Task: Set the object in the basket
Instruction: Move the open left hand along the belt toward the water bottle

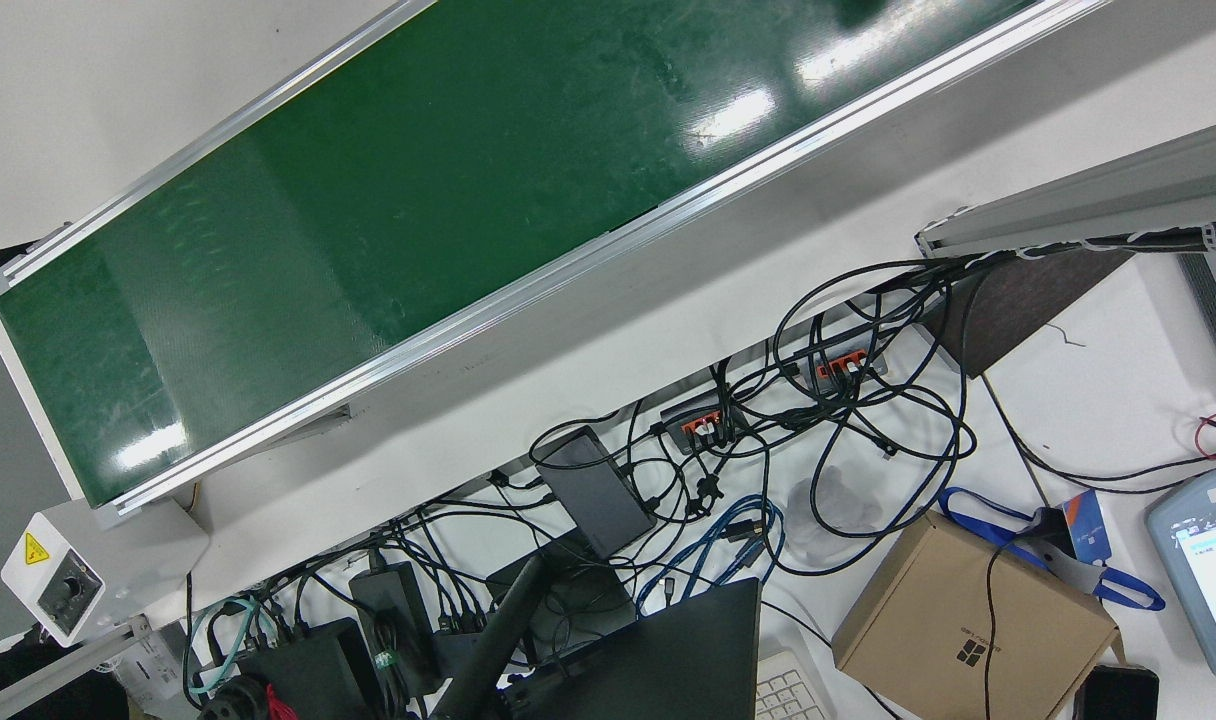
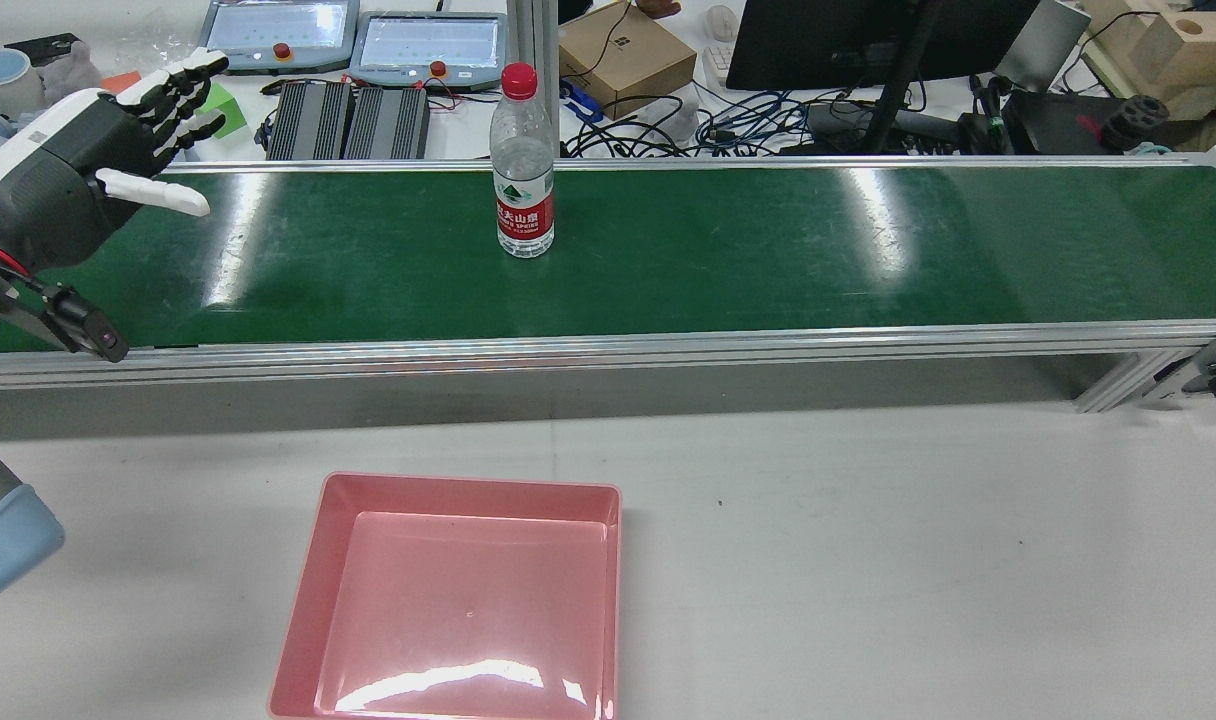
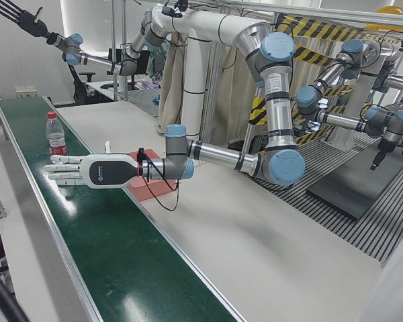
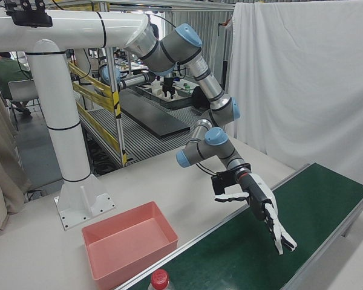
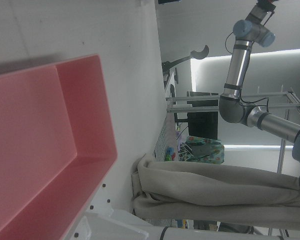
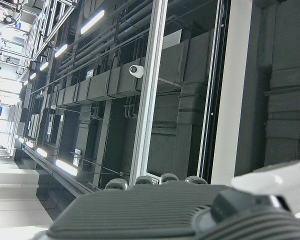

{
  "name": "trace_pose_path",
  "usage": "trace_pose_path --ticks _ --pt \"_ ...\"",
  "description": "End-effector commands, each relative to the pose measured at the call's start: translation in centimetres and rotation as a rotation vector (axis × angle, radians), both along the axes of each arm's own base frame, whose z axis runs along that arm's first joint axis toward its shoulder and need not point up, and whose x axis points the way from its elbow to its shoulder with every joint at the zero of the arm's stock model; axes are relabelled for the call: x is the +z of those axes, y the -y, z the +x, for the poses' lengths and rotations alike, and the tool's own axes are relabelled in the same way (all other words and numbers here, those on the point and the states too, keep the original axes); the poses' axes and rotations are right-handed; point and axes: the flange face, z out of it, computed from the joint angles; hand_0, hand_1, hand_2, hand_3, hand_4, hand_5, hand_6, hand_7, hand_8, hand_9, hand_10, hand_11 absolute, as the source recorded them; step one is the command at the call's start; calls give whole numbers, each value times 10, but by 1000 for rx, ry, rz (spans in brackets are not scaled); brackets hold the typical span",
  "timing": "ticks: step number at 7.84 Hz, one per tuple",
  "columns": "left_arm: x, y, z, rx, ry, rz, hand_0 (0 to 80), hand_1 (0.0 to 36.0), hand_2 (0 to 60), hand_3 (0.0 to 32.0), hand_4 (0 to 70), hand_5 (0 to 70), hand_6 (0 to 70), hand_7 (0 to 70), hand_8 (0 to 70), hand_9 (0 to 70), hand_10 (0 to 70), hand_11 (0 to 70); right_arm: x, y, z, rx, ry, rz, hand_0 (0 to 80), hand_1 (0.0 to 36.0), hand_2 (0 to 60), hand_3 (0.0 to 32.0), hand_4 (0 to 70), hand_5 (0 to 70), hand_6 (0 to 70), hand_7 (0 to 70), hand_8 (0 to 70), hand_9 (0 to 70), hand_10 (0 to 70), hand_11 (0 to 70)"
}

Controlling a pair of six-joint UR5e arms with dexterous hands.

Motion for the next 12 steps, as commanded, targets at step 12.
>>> trace_pose_path --ticks 12 --pt "-6 2 60 9 18 12 525 100 0 0 103 125 21 0 20 7 57 98 0 0 0 0 0 0 0 0 0 0 0 0 0 0 0 0 0 0"
